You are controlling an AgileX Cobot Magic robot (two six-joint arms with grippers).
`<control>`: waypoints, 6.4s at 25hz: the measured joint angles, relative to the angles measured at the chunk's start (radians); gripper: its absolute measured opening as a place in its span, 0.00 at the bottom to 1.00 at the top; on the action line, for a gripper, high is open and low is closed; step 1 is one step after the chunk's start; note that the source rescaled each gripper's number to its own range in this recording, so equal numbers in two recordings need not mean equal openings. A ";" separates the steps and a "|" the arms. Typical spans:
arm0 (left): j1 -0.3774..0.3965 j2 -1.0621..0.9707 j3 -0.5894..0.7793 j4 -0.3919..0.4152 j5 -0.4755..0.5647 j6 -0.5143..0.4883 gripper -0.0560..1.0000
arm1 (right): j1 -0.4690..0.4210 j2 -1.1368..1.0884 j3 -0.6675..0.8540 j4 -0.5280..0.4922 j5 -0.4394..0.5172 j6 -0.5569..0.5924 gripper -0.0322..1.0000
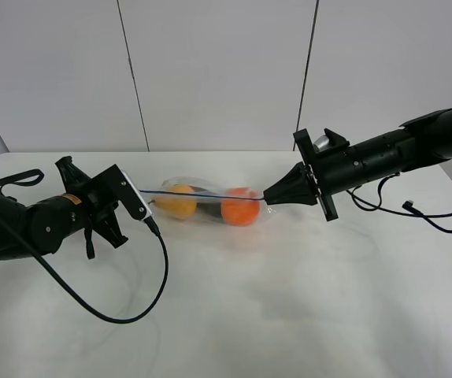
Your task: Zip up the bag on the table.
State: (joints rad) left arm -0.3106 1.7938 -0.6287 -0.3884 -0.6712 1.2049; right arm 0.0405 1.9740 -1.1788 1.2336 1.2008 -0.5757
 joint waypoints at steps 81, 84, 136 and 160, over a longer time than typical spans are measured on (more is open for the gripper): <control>0.357 -1.155 0.055 0.327 1.777 -1.179 0.96 | -0.009 0.000 0.000 -0.017 0.003 -0.001 0.03; 0.357 -1.293 0.117 0.327 1.761 -1.179 0.96 | -0.009 0.000 0.000 -0.017 0.003 -0.002 0.03; 0.357 -1.800 0.130 0.328 1.742 -1.179 0.98 | -0.052 -0.044 -0.362 -1.150 0.012 0.457 1.00; 0.357 -1.800 0.130 0.328 1.742 -1.179 0.98 | -0.067 -1.091 0.576 -1.142 -0.079 0.466 1.00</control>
State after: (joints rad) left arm 0.0462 -0.0058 -0.4983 -0.0606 1.0705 0.0258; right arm -0.0266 0.8827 -0.6025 0.0913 1.1223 -0.1098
